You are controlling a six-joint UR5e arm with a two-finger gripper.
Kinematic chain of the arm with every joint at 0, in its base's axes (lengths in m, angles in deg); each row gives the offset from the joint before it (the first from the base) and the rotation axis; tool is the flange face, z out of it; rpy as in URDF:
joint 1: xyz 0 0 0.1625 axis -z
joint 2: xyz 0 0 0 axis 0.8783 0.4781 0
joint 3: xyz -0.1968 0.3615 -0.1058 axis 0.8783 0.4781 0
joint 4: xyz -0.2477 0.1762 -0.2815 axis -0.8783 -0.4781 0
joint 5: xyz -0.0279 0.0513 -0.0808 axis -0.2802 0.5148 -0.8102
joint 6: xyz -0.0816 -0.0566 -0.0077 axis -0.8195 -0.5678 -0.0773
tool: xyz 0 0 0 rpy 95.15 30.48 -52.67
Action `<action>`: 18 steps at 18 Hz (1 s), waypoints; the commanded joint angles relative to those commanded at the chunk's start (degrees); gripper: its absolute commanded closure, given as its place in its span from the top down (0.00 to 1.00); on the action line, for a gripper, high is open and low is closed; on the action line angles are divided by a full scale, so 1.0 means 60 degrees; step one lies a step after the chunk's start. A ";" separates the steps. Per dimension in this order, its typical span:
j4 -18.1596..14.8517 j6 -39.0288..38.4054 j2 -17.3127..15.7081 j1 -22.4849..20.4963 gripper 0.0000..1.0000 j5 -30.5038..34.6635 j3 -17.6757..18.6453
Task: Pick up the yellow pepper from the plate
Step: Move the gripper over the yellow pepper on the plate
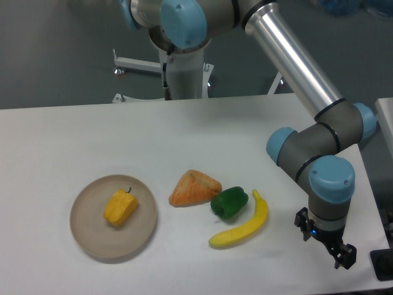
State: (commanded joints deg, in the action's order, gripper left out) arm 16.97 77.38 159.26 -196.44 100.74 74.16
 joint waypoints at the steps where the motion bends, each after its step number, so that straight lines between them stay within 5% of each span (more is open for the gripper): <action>1: 0.0000 0.0000 -0.0015 0.0015 1.00 0.0000 0.0015; 8: -0.0029 -0.0073 -0.0511 0.0220 1.00 0.0117 0.0540; 18: -0.0321 -0.1432 -0.2898 0.0673 1.00 0.0044 0.3469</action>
State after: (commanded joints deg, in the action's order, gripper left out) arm 15.04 68.79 141.87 -192.40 101.01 94.98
